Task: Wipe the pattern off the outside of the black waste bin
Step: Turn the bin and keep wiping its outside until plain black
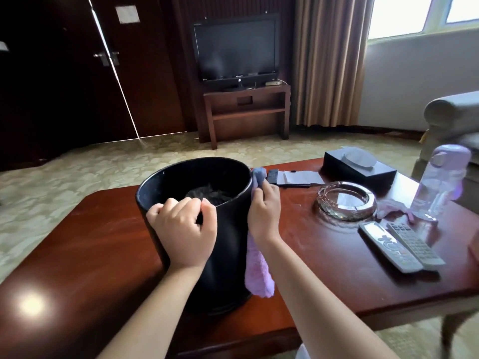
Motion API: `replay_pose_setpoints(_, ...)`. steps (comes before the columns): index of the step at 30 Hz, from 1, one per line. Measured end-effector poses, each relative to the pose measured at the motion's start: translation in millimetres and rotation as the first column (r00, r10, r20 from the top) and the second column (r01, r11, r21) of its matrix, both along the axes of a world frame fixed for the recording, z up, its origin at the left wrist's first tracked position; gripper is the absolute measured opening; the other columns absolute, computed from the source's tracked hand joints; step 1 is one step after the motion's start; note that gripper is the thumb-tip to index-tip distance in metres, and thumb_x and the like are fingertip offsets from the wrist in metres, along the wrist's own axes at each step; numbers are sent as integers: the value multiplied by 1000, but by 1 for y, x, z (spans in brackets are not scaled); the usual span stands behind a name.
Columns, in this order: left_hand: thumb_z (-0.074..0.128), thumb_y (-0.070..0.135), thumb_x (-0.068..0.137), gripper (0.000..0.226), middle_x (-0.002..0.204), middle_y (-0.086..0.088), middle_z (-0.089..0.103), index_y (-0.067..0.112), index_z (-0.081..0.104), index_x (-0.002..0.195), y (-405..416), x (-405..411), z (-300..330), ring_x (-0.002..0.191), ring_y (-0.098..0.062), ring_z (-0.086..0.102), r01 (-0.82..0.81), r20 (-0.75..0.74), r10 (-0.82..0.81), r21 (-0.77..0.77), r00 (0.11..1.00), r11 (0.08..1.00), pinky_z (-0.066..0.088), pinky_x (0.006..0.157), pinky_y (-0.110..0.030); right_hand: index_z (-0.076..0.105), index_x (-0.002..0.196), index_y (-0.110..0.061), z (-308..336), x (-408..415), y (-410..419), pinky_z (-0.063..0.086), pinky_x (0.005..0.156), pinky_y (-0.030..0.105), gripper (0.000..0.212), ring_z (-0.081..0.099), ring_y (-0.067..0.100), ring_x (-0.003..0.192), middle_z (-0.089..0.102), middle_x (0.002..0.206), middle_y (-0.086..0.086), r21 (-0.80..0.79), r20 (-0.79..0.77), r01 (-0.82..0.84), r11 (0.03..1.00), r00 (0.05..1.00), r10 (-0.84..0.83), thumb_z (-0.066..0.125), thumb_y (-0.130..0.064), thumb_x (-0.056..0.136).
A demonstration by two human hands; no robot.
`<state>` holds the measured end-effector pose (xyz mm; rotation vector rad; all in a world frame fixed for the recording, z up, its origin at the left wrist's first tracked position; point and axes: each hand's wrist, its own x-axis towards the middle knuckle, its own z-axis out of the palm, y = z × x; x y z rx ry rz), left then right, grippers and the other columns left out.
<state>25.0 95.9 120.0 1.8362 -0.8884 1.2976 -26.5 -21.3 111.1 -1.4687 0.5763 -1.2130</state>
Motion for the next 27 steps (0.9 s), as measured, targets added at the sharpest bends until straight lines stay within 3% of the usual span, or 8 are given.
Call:
replay_pose_setpoints(2, 46, 21, 84, 36, 43, 0, 35, 24, 26, 53, 0, -1, 0, 47, -24, 38, -3, -3, 3, -1, 1000, 1000, 26, 66, -34, 48, 62, -23, -13, 6, -14, 33, 68, 25, 32, 42, 9, 70, 48, 74, 1, 86, -116, -29, 996, 993, 39, 38, -9, 90)
replay_pose_setpoints(4, 46, 21, 84, 36, 42, 0, 35, 24, 26, 53, 0, -1, 1, 47, -24, 38, 0, -8, 0, 1, 1000, 1000, 25, 66, -34, 49, 60, -18, -31, 7, -21, 32, 65, 30, 30, 41, 13, 70, 48, 65, -3, 199, -219, -58, 978, 970, 102, 41, -11, 89)
replay_pose_setpoints(9, 45, 22, 83, 36, 42, 0, 34, 24, 25, 53, -1, -1, 1, 46, -25, 38, -5, -12, 5, -8, 1000, 1000, 26, 65, -35, 63, 85, -15, -89, 4, -17, 38, 71, 28, 21, 48, 17, 78, 59, 84, 5, 392, -465, 0, 920, 863, 198, 46, -24, 93)
replay_pose_setpoints(14, 45, 21, 83, 37, 42, 1, 32, 23, 25, 53, -1, -1, 1, 46, -24, 37, -12, -5, 12, -1, 1000, 1000, 26, 65, -34, 54, 66, -15, -70, 6, -10, 34, 51, 17, 24, 41, 13, 65, 49, 72, 2, 351, -263, 7, 936, 960, 92, 44, -12, 86)
replay_pose_setpoints(17, 44, 20, 84, 37, 42, 1, 32, 23, 25, 52, -1, 3, 0, 46, -24, 36, -7, 7, 7, -2, 1000, 1000, 25, 65, -34, 55, 64, -19, -34, 6, -11, 38, 71, 25, 27, 44, 12, 72, 47, 79, 2, 271, -46, -56, 961, 996, 71, 40, -8, 83)
replay_pose_setpoints(20, 43, 21, 84, 38, 43, 4, 27, 23, 24, 51, 0, 7, 1, 46, -22, 32, 17, 0, -17, -13, 1000, 1000, 21, 66, -31, 61, 81, -25, -20, 5, -13, 37, 82, 20, 34, 50, 1, 79, 50, 90, -2, 257, 29, -97, 961, 995, 92, 37, -2, 91)
replay_pose_setpoints(24, 43, 20, 83, 37, 50, 10, 18, 23, 22, 52, 0, 7, 2, 51, -15, 25, 22, -10, -22, -16, 1000, 1000, 19, 66, -30, 52, 65, -16, -52, 12, -18, 32, 64, 29, 24, 39, 12, 67, 45, 69, -1, 241, -126, -73, 968, 986, 106, 41, -9, 86)
replay_pose_setpoints(27, 43, 20, 82, 37, 49, 10, 19, 23, 23, 51, 0, 7, 2, 47, -20, 30, 18, -10, -18, -16, 1000, 1000, 21, 65, -31, 46, 64, -14, -91, 8, -17, 33, 59, 25, 26, 39, 16, 67, 43, 64, -3, 447, -350, 26, 894, 925, 148, 46, -18, 90)
